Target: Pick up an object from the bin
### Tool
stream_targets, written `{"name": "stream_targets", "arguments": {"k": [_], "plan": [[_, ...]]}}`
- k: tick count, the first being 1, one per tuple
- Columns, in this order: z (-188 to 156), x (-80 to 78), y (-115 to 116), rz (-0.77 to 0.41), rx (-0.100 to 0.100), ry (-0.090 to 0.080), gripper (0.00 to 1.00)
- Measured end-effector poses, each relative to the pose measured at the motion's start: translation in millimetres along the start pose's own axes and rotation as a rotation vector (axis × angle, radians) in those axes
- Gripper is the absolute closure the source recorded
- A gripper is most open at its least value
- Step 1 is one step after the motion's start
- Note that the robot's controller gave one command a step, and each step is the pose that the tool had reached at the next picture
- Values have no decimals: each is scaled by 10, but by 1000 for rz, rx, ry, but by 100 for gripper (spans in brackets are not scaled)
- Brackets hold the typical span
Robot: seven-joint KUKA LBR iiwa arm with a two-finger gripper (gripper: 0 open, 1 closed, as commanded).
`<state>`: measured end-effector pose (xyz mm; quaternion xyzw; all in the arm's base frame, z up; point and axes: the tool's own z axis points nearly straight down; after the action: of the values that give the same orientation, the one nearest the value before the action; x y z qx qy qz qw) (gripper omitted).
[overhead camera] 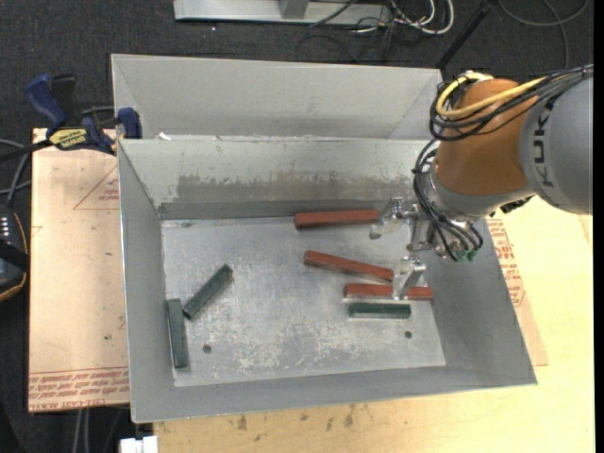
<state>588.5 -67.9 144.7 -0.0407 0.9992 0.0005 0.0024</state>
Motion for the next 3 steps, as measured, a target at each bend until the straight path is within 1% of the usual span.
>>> {"name": "stream_targets", "arguments": {"k": [1,2,3], "plan": [[670,21,18,-31,0,8,0],[618,7,13,-31,2,2,100],[618,7,13,-31,2,2,100]]}}
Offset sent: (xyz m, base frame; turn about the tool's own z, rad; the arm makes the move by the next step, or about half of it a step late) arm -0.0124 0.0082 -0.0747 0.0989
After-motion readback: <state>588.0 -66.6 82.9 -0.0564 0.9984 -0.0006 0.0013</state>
